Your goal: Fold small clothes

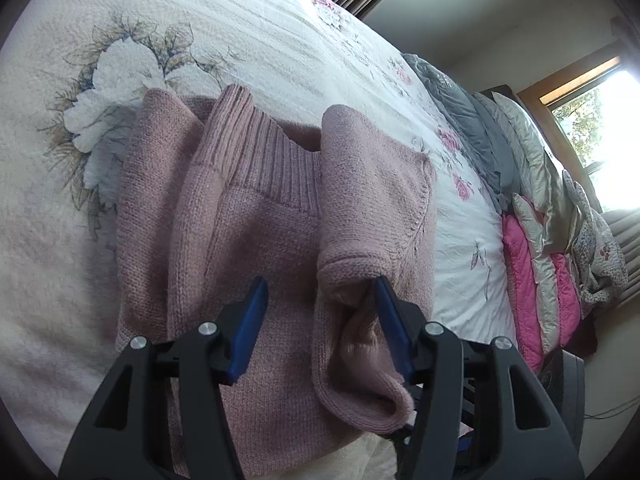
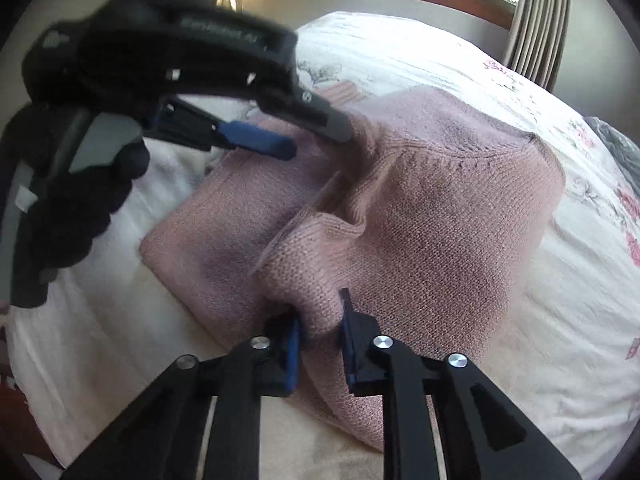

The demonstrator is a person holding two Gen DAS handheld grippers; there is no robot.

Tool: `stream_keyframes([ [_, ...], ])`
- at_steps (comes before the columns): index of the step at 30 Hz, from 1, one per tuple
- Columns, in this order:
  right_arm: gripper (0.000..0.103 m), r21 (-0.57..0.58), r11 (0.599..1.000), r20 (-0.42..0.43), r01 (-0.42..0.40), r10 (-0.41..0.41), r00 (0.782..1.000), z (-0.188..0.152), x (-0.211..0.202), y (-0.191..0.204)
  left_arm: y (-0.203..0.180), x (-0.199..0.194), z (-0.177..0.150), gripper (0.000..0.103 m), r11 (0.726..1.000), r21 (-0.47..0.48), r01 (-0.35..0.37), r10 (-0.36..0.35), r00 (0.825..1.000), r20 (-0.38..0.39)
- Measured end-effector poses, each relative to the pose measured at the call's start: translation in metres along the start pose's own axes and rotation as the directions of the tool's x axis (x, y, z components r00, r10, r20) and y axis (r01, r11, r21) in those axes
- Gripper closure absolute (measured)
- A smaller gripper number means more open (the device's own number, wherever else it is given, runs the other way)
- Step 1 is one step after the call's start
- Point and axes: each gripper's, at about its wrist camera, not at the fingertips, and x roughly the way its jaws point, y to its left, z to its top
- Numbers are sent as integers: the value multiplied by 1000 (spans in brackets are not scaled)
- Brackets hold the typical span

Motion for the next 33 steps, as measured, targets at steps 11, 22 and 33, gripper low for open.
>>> stream_keyframes([
  [11, 92, 94, 987, 152, -133, 118, 981, -6, -57, -43, -10, 41, 19, 43, 966, -124, 227, -232, 973, -22],
  [22, 93, 109, 981, 173, -158, 138, 975, -14, -61, -38, 7, 31, -13, 43, 875, -229, 426, -421, 904, 77],
  [33, 92, 111, 979, 185, -170, 147, 972, -19, -59, -45, -13, 77, 17, 41, 885, -287, 367, -384, 923, -6],
])
